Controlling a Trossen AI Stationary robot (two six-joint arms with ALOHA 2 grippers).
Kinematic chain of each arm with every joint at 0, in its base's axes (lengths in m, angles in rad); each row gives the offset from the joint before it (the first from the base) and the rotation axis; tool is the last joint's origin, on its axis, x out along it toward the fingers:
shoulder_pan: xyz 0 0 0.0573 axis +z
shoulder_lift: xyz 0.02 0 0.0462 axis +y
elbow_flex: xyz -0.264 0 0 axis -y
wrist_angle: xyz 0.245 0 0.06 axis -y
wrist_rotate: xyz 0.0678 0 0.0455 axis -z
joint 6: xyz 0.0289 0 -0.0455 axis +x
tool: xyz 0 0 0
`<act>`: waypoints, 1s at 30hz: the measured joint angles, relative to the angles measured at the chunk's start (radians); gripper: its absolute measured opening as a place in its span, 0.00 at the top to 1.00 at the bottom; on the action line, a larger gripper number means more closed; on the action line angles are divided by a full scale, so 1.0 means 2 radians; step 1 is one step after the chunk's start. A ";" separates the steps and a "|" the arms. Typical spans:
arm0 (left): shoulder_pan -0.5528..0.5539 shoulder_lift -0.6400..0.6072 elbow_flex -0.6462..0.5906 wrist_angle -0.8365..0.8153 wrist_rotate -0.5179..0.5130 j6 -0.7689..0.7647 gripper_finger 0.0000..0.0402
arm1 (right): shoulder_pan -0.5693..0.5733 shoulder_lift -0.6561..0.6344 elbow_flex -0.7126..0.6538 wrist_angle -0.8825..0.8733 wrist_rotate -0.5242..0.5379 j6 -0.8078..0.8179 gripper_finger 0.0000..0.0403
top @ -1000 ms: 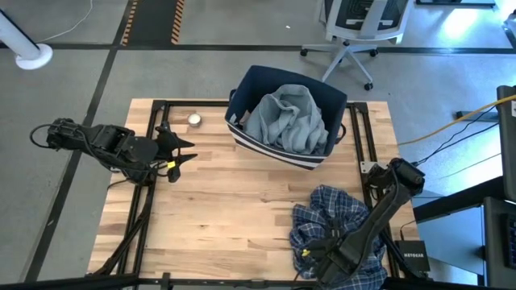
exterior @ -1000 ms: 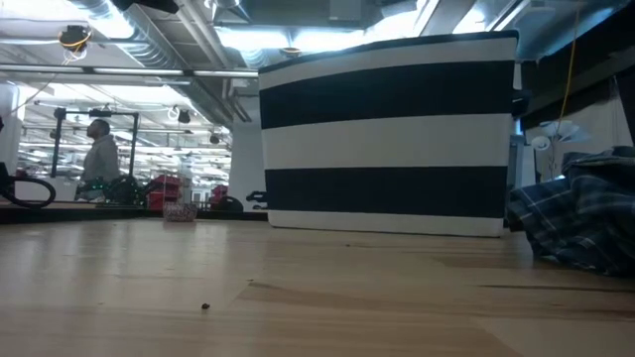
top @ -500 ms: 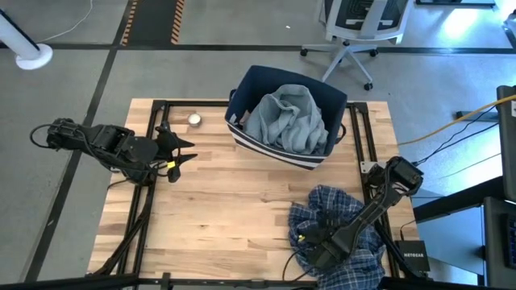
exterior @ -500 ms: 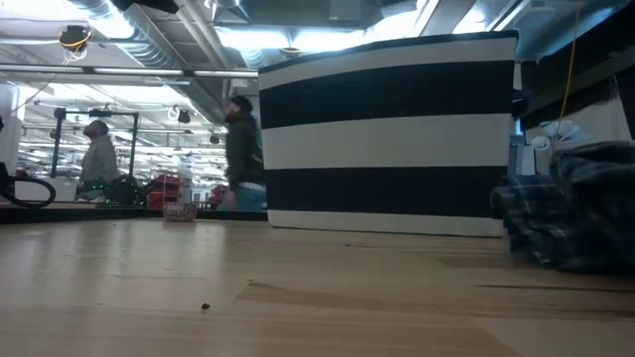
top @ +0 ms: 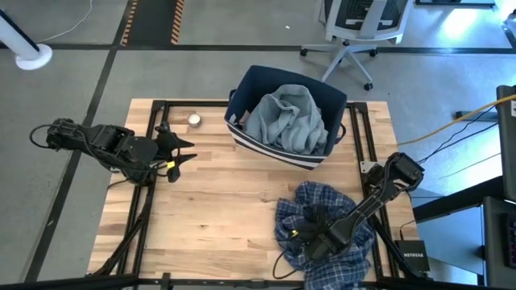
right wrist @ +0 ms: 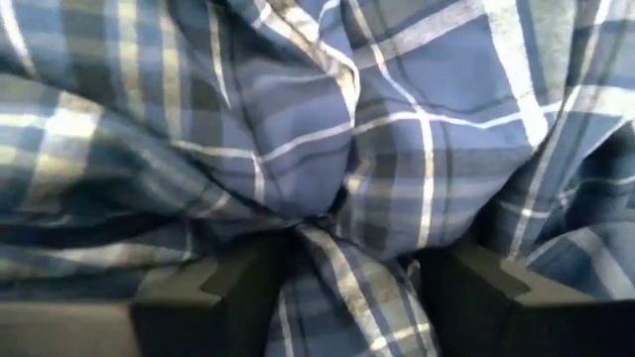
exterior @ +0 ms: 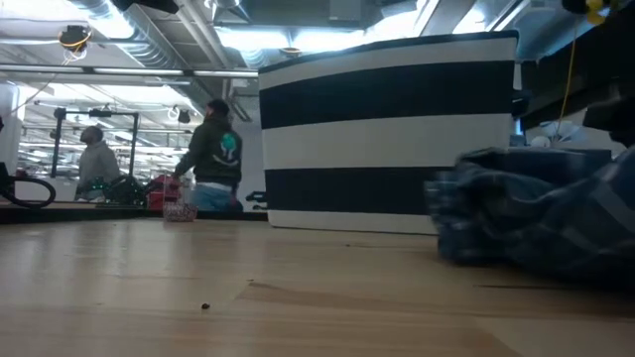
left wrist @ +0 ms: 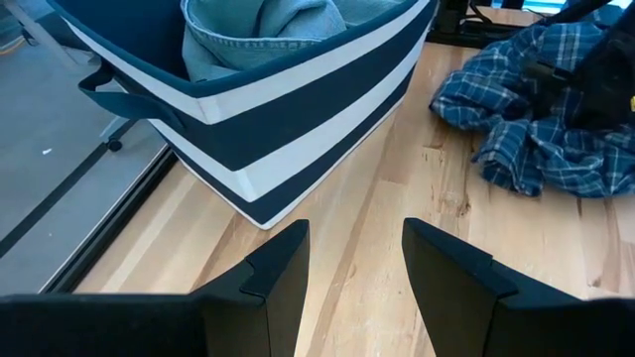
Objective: Sort clothes
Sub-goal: Put the blue and white pants into the blue laundry organizer
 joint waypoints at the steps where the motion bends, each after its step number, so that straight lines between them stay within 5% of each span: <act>1: 0.000 0.000 0.000 0.000 0.000 0.000 0.61 | 0.000 0.000 0.000 0.006 0.000 -0.004 0.45; 11: 0.000 0.000 0.000 0.000 0.000 0.000 0.61 | 0.000 0.003 -0.001 0.049 0.072 -0.023 0.94; 17: 0.000 0.000 0.000 0.000 0.000 0.000 0.61 | -0.001 0.005 -0.003 0.091 0.120 -0.035 0.88; 30: 0.000 0.000 0.000 0.000 0.000 0.000 0.61 | -0.015 0.004 0.025 0.189 0.163 -0.140 0.94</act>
